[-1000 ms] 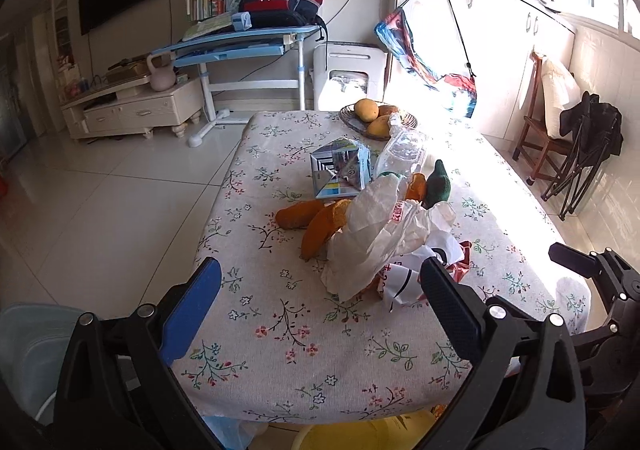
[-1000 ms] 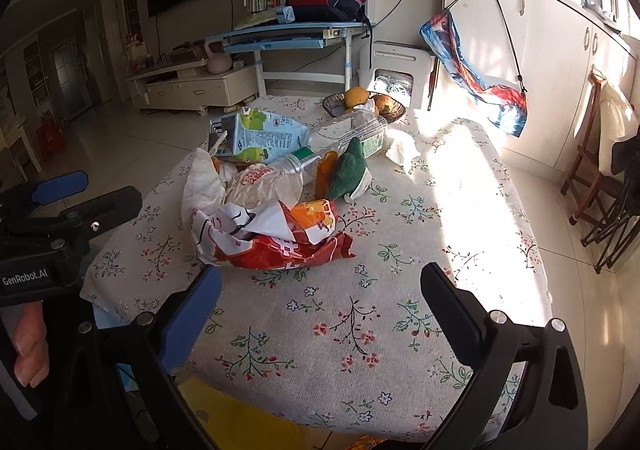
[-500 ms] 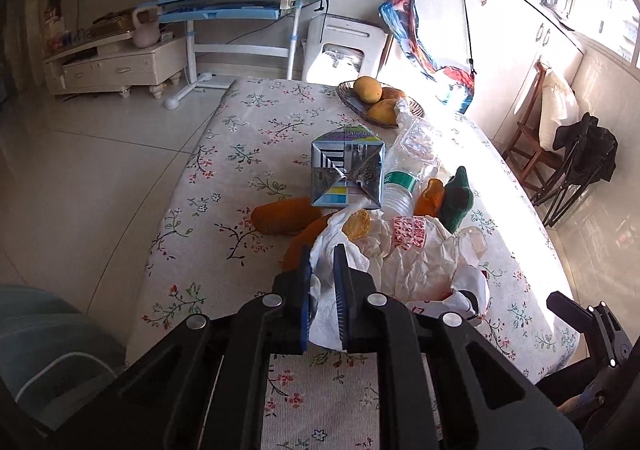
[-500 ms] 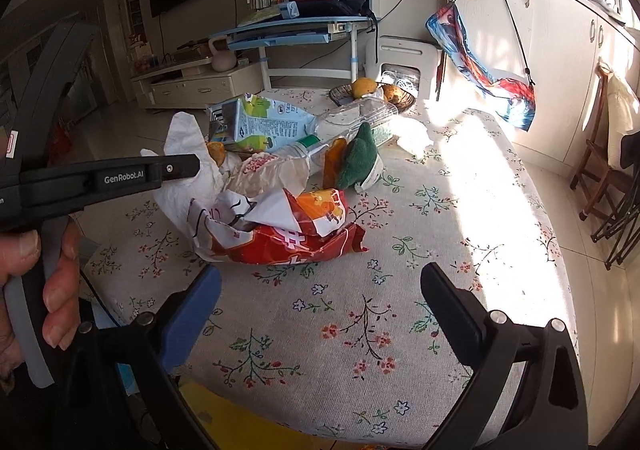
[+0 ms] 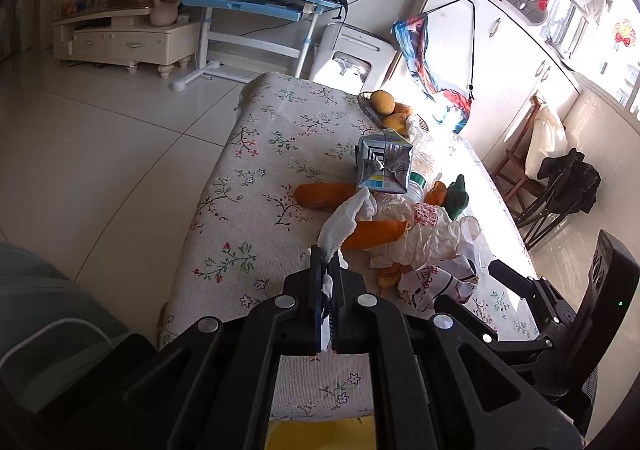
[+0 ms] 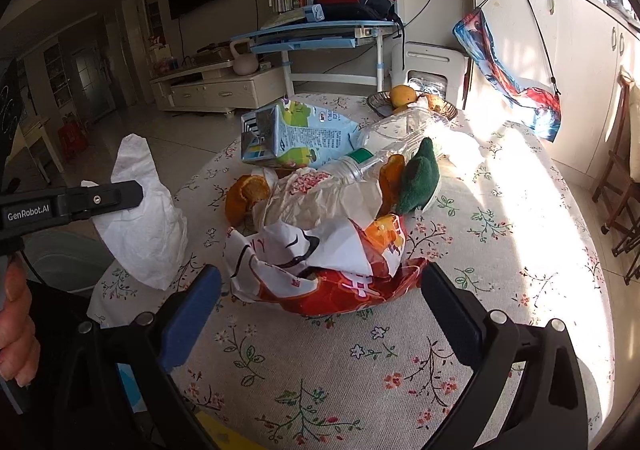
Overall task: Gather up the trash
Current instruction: 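Grasp the orange-white snack bag with the right tool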
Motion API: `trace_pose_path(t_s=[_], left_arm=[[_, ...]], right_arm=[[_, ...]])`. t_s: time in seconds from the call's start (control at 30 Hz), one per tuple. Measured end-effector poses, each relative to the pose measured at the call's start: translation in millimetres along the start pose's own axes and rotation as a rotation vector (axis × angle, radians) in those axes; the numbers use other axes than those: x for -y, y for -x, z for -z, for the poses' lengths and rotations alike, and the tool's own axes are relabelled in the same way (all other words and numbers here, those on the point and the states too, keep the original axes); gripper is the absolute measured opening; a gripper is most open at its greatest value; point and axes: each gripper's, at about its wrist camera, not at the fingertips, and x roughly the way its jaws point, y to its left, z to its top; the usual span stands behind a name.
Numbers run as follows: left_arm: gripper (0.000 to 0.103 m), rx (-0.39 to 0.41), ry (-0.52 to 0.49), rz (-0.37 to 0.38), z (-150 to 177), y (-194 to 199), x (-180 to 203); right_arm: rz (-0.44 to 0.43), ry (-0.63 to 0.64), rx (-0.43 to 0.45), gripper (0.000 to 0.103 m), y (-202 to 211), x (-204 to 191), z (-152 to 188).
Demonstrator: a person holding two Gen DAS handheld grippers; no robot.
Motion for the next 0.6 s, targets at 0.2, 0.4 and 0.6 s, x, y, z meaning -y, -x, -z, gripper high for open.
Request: trace_pose_path(t_s=[0.2,0.4,0.6], left_arm=[[0.004,-0.002,-0.011,-0.013,7.6,-0.2,-3.7],[0.004,0.017,0.014,0.016,7.7,7.6,-10.2],[0.004,0.025,0.013,0.014,9.6,11.2,-13.1]], right_arm=[[-0.060,-0.081,-0.018,0.060,3.7,11.7,1.7],[-0.088,-0.156,-0.010,0.055,20.2,22.5,8.2],[-0.120,-0.287,-0.040,0.064,22.5,46.1,15.7]])
